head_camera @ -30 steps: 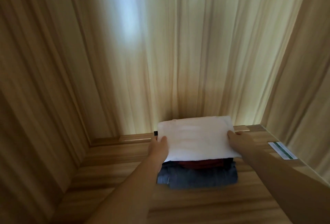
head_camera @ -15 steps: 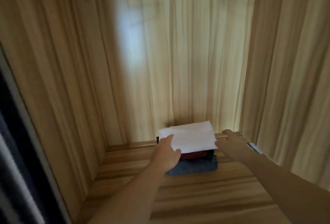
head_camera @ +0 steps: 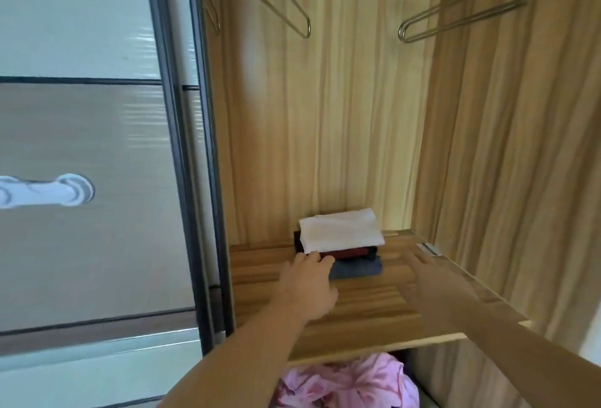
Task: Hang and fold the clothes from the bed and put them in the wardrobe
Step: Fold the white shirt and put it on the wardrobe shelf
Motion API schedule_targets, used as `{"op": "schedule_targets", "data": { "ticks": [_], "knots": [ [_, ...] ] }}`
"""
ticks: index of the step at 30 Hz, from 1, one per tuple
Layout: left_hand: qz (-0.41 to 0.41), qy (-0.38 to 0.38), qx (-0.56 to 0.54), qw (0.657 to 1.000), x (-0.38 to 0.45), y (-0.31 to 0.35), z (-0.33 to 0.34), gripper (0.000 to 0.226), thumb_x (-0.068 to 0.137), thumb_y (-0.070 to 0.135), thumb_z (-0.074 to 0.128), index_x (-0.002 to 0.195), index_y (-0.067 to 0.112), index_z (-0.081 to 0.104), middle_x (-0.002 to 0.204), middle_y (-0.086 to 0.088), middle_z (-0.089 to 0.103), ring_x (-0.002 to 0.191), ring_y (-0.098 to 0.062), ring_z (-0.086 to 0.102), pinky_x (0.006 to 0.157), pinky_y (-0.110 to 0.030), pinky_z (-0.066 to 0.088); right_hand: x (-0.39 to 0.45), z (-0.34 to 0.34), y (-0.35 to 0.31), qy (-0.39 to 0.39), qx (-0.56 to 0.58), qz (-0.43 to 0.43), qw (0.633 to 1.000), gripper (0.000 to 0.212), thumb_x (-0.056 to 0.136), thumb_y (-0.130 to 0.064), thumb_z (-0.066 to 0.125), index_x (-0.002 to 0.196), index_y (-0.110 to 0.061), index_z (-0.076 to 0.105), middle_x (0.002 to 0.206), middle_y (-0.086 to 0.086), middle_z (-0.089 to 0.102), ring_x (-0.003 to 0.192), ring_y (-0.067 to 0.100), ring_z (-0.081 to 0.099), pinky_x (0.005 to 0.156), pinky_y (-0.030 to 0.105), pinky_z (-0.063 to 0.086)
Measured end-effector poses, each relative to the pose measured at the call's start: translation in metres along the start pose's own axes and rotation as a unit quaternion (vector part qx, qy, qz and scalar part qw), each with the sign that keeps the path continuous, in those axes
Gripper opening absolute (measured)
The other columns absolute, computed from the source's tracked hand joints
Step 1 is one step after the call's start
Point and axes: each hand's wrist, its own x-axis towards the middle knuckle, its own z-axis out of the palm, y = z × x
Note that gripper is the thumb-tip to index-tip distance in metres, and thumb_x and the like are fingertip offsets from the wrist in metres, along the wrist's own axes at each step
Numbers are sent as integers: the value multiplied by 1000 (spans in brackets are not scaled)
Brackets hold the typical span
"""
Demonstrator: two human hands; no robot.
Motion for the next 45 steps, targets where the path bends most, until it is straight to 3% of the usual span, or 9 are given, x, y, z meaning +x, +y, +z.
{"op": "schedule_targets", "data": {
  "ticks": [7, 13, 24, 28, 30, 36, 38, 42, 45],
  "knots": [
    [22, -14, -15, 1000, -91, -10, -25, 56, 93, 38, 47, 146, 26, 33, 145, -2, 39, 134, -26, 33, 103, -45, 35, -68, -5, -52, -24, 2, 11, 1000, 58, 88, -41, 53, 141, -27, 34, 142, -4, 38, 128, 24, 43, 95, 40, 45],
    [-32, 18, -24, 999, -154, -15, -61, 57, 93, 36, 47, 148, 28, 32, 149, -1, 36, 136, -25, 32, 109, -46, 31, -104, -25, -78, 1, 20, -36, 999, 64, 91, -44, 51, 147, -26, 28, 146, -5, 34, 127, 21, 45, 92, 33, 45],
    [-147, 52, -5, 988, -277, -55, -105, 56, 92, 40, 51, 145, 32, 35, 149, 6, 39, 136, -20, 35, 108, -41, 37, -165, -15, -162, -3, 150, -126, 981, 64, 92, -46, 53, 148, -26, 29, 151, -3, 30, 127, 18, 46, 99, 35, 44],
    [-181, 65, -9, 981, -307, -95, -128, 52, 92, 38, 49, 142, 30, 38, 146, 5, 41, 131, -21, 39, 105, -39, 38, -169, -34, -214, -29, 287, -87, 954, 61, 94, -39, 57, 147, -21, 33, 150, 5, 34, 96, 13, 56, 80, 24, 46],
    [-185, 70, -15, 980, -318, -117, -134, 52, 92, 37, 49, 142, 31, 38, 144, 6, 41, 130, -21, 38, 104, -38, 38, -169, -37, -240, -35, 322, -72, 943, 61, 95, -38, 58, 148, -20, 34, 150, 6, 36, 81, 5, 52, 71, 22, 42],
    [-149, 84, 12, 985, -334, -195, -145, 50, 92, 36, 49, 140, 26, 39, 141, 3, 43, 128, -23, 38, 99, -37, 38, -159, -22, -324, -7, 341, -65, 938, 58, 93, -29, 61, 144, -14, 38, 130, 3, 49, 73, 3, 48, 56, 9, 40],
    [-117, 89, 43, 988, -331, -224, -148, 53, 91, 36, 49, 143, 28, 36, 145, 3, 39, 132, -23, 34, 103, -39, 33, -153, -14, -354, -4, 369, -38, 929, 62, 92, -28, 63, 146, -14, 36, 130, 3, 48, 80, 3, 51, 61, 10, 40],
    [-47, 106, 111, 987, -321, -269, -152, 62, 89, 30, 53, 147, 31, 30, 155, 2, 24, 145, -23, 15, 114, -42, 18, -137, 5, -403, 10, 453, 30, 891, 78, 80, -38, 69, 147, -17, 35, 142, 4, 46, 124, 22, 48, 101, 29, 41],
    [12, 105, 218, 970, -309, -296, -157, 69, 88, 21, 57, 149, 30, 25, 161, -1, 8, 149, -26, -1, 119, -49, -1, -126, 17, -429, 38, 524, 93, 846, 83, 79, -33, 72, 149, -19, 29, 146, 4, 39, 125, 23, 45, 103, 31, 37]
  ]
}}
